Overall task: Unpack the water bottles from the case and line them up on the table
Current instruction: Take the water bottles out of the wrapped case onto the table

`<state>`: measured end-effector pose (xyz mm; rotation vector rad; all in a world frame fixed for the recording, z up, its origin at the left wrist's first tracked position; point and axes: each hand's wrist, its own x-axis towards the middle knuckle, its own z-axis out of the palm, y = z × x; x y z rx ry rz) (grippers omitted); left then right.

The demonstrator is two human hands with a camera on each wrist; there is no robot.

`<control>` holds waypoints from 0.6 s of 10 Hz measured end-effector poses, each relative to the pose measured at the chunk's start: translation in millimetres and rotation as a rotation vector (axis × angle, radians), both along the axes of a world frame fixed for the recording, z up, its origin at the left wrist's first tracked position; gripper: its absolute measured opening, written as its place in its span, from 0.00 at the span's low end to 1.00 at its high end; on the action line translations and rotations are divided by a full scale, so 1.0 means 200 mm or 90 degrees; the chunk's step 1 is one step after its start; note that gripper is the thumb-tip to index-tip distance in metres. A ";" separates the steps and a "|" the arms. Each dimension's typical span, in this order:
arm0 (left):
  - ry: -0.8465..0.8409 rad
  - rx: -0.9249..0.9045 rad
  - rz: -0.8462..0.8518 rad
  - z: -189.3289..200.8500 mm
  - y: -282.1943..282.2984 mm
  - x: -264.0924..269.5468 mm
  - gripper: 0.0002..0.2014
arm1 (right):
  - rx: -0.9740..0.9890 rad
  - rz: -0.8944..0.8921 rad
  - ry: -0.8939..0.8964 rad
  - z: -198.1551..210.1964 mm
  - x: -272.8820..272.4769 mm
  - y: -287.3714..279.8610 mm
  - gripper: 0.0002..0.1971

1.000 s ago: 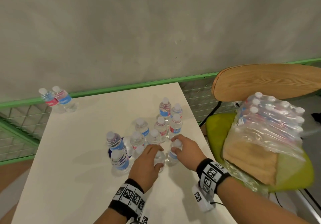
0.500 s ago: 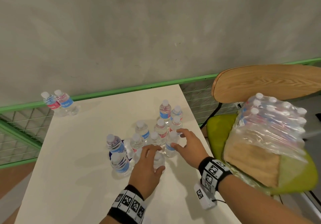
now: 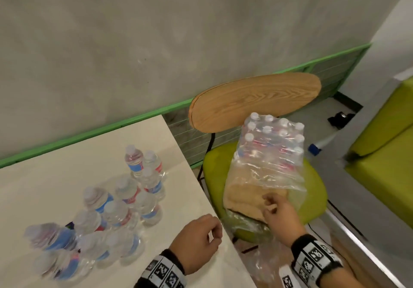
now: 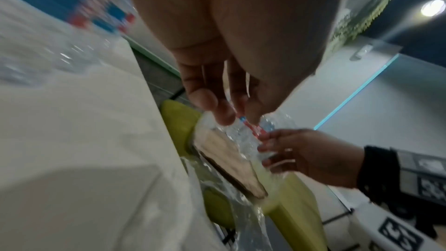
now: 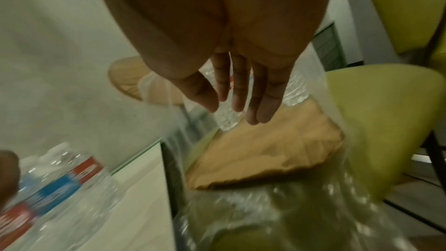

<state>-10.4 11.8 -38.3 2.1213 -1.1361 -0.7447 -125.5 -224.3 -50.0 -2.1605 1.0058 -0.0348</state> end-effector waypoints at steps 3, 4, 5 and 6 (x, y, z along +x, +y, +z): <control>-0.059 0.158 -0.008 -0.08 -0.88 0.04 0.20 | -0.122 0.056 0.202 0.08 0.13 -0.36 0.17; -0.078 0.257 -0.032 -0.09 -0.99 0.08 0.21 | -0.087 0.068 0.223 0.04 0.16 -0.37 0.10; -0.032 0.199 0.083 -0.11 -1.06 0.15 0.14 | 0.004 -0.041 0.192 -0.03 0.24 -0.43 0.13; 0.014 0.113 0.268 -0.05 -1.14 0.20 0.11 | 0.021 -0.078 0.146 -0.04 0.29 -0.45 0.15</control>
